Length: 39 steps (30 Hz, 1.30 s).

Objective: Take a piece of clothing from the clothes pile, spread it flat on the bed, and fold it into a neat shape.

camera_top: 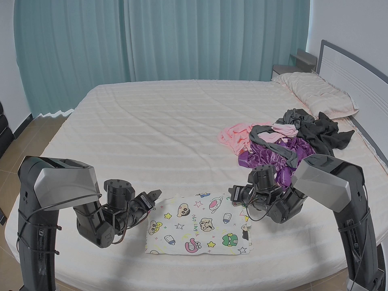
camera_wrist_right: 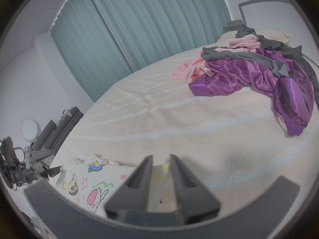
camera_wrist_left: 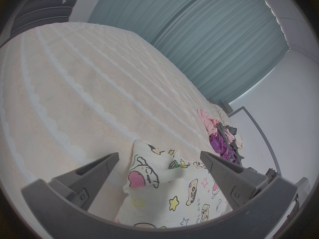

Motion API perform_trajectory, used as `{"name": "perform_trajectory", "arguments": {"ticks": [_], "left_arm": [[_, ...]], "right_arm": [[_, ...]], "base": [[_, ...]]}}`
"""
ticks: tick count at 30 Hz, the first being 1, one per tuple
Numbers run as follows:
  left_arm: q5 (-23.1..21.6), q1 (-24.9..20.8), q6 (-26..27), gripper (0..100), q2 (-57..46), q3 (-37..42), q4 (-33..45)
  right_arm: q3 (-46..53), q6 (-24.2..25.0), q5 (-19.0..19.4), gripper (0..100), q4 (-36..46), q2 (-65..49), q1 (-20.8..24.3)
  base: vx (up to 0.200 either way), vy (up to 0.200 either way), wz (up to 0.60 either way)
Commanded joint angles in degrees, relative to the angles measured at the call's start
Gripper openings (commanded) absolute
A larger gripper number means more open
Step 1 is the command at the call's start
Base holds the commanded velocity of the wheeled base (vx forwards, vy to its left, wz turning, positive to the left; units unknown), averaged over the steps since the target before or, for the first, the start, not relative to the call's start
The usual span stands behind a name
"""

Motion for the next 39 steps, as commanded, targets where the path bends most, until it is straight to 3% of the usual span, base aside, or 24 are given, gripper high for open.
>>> {"name": "perform_trajectory", "arguments": {"ticks": [1, 16, 17, 31, 32, 39], "left_arm": [[0.21, 0.01, -0.02, 100, 0.15, -0.07, -0.02], [0.21, 0.01, -0.02, 100, 0.24, -0.07, -0.02], [0.21, 0.01, -0.02, 100, 0.24, -0.07, -0.02], [0.30, 0.01, -0.02, 100, 0.24, -0.07, -0.02], [0.21, 0.01, -0.02, 100, 0.24, -0.07, -0.02], [0.30, 0.01, 0.07, 100, 0.24, -0.07, -0.02]], "right_arm": [[-0.80, 0.23, -0.13, 0, -0.24, 0.98, -0.49], [-0.19, 5.16, -1.54, 0, -2.44, -1.22, -1.89], [0.78, 6.12, -0.93, 100, -2.44, -2.10, -1.72], [3.59, 6.74, 1.89, 100, -2.44, -1.92, 1.53], [3.68, 6.74, 1.89, 0, -2.44, -1.84, 1.62], [3.24, 6.74, 1.80, 0, -2.62, -1.48, 1.09]], "base": [[0.000, 0.000, 0.00], [0.000, 0.000, 0.00], [0.000, 0.000, 0.00], [0.000, 0.000, 0.00], [0.000, 0.000, 0.00], [0.000, 0.000, 0.00]]}}
